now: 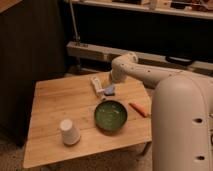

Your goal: Place the white sponge in the ceramic bowl

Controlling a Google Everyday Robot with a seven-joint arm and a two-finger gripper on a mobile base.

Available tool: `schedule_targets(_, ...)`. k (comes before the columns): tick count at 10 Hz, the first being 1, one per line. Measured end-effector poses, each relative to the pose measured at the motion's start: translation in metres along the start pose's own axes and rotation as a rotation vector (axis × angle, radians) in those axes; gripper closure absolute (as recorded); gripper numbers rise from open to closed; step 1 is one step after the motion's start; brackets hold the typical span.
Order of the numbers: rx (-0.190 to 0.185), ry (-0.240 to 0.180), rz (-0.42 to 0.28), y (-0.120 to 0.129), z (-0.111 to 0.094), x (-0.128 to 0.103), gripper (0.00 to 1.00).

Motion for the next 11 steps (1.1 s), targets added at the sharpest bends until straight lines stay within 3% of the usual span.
schedule_targets(5, 0.095, -0.017, -0.001, -0.01, 0.016, -0.011, 0.2)
schedule_targets(8, 0.109, -0.011, 0.022, -0.018, 0.023, -0.014, 0.2)
schedule_targets(9, 0.103, -0.01, 0.028, -0.019, 0.025, -0.015, 0.25)
schedule_targets(11, 0.083, -0.01, 0.035, -0.019, 0.026, -0.015, 0.42)
